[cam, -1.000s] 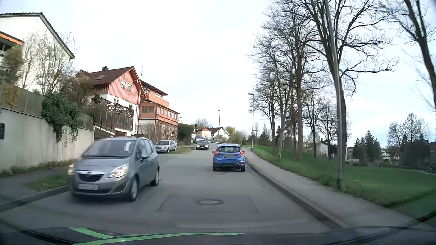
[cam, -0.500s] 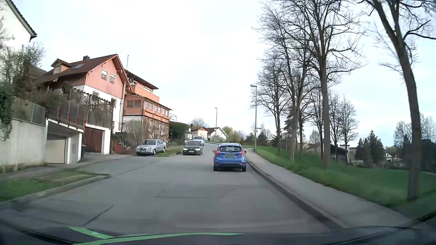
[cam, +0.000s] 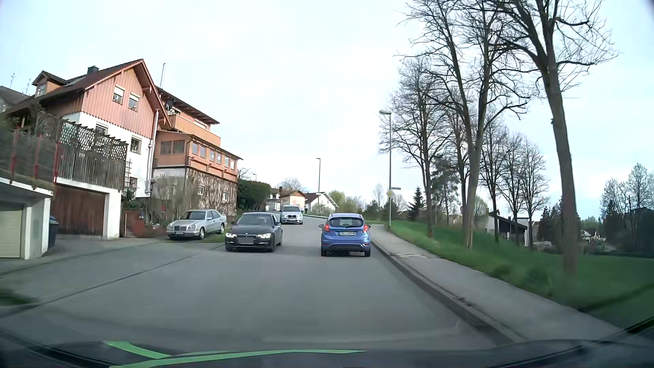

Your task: Follow the waypoints while adhering to traffic rules and regulations

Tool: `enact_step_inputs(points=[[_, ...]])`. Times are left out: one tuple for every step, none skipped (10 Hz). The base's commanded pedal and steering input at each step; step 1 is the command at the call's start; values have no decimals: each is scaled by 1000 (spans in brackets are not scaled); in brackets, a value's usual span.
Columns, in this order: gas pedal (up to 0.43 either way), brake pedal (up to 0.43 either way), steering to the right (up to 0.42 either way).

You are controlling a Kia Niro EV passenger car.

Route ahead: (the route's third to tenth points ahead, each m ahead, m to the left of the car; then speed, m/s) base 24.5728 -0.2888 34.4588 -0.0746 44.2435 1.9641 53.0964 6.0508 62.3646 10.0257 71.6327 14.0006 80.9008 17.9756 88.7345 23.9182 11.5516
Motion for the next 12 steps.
enact_step_inputs(points=[[150, 0, 11], [157, 0, 12], [157, 0, 13], [157, 0, 14], [157, 0, 14], [157, 0, 14], [157, 0, 14], [157, 0, 14], [157, 0, 12], [157, 0, 6], [157, 0, 2], [157, 0, 1]])
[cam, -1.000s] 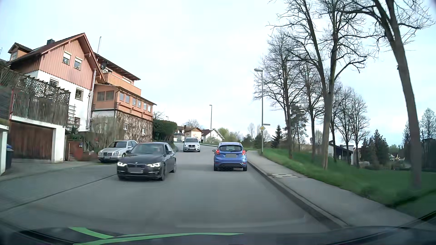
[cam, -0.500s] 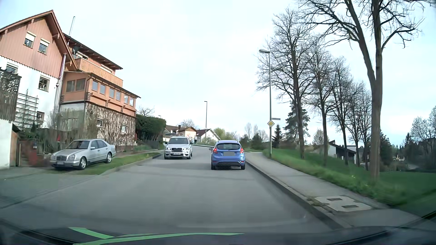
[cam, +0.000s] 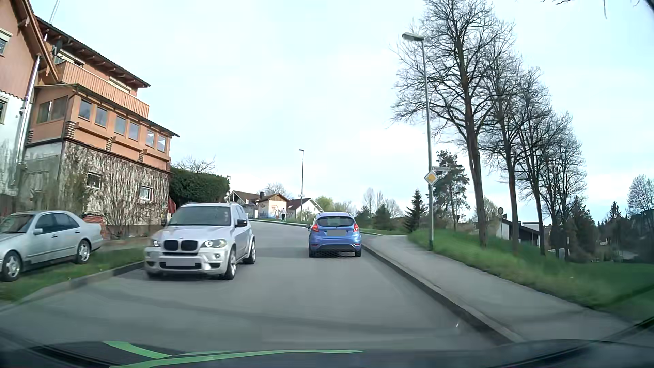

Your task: Follow the waypoints while adhering to traffic rules and regulations

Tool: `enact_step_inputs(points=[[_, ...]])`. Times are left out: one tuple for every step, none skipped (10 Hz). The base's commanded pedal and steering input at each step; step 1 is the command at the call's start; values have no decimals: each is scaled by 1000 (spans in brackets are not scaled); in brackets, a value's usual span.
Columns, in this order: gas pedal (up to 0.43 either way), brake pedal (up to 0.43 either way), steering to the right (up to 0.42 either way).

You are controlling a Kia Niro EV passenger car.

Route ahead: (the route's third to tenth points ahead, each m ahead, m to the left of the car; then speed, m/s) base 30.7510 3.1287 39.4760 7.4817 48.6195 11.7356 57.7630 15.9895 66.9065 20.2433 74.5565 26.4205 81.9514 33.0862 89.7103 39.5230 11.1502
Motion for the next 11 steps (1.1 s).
enact_step_inputs(points=[[157, 0, 1], [157, 0, 1], [157, 0, 1], [157, 0, -4], [157, 0, -12], [157, 0, -20], [157, 0, -22], [157, 0, -25], [177, 0, -28], [177, 0, -31], [189, 0, -31]])
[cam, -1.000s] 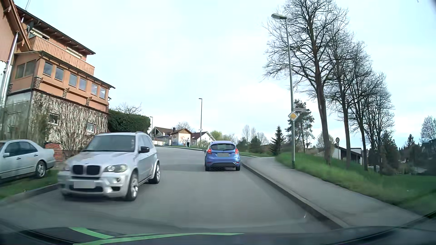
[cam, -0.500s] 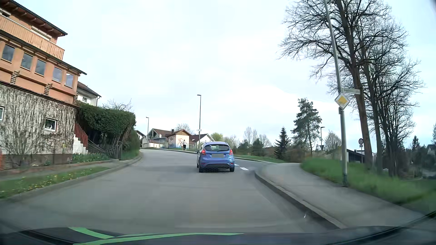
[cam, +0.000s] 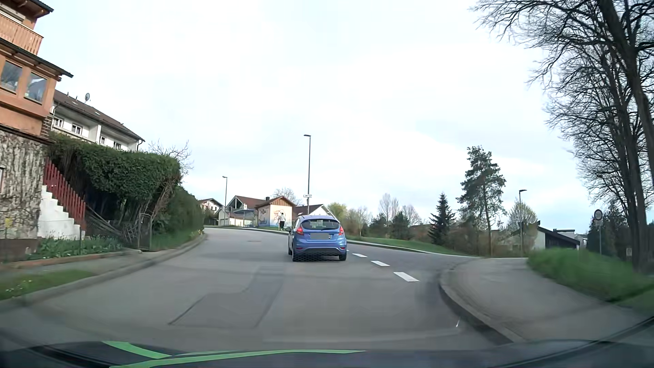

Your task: Follow the waypoints while adhering to traffic rules and regulations

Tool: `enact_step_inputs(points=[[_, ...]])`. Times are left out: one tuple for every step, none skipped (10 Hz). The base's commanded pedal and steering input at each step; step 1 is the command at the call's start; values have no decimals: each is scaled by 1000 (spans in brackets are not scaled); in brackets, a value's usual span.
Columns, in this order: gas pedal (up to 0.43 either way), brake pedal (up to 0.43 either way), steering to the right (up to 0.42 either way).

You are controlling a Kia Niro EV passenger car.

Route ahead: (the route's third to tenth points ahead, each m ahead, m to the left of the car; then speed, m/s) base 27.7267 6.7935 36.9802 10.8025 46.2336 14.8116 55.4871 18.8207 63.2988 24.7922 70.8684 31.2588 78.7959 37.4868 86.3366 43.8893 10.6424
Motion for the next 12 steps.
enact_step_inputs(points=[[197, 0, -32], [197, 0, -33], [209, 0, -36], [209, 0, -39], [209, 0, -42], [228, 0, -45], [228, 0, -47], [240, 0, -48], [240, 0, -48], [240, 0, -48], [248, 0, -48], [248, 0, -47]])
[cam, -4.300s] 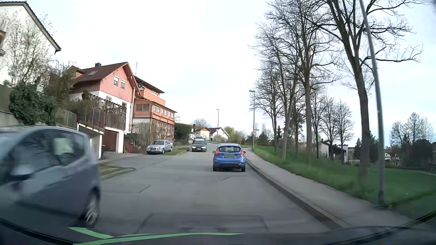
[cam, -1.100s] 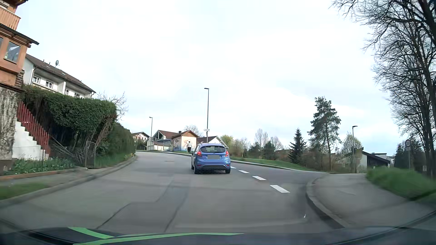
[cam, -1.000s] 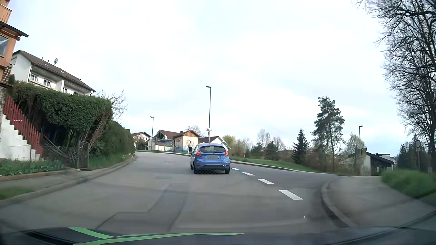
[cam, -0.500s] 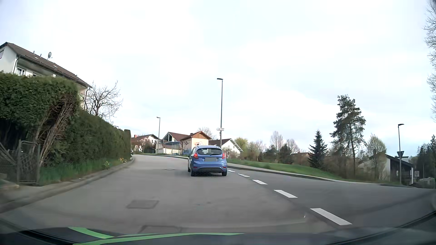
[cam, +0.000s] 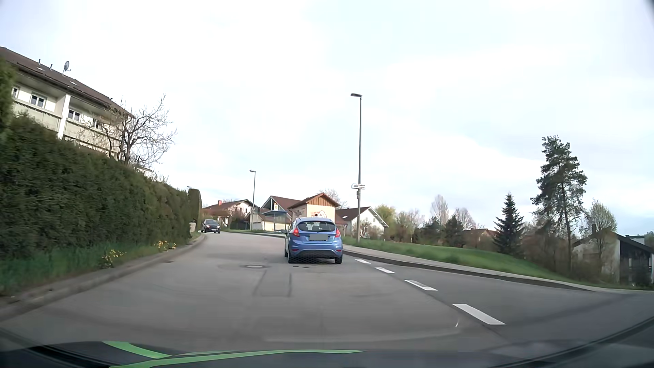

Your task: Follow the waypoints while adhering to traffic rules and regulations

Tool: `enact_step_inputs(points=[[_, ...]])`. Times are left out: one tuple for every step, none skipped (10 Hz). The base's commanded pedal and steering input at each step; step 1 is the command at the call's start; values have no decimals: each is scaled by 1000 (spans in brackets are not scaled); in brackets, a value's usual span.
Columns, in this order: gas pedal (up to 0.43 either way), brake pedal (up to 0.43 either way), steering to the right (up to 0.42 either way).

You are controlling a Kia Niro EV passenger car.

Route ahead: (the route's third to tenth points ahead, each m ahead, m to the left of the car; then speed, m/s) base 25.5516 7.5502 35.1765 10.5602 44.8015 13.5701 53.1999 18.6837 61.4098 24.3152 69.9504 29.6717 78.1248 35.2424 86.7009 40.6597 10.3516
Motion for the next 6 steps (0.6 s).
enact_step_inputs(points=[[248, 0, -45], [248, 0, -41], [248, 0, -38], [248, 0, -37], [248, 0, -37], [248, 0, -37]])
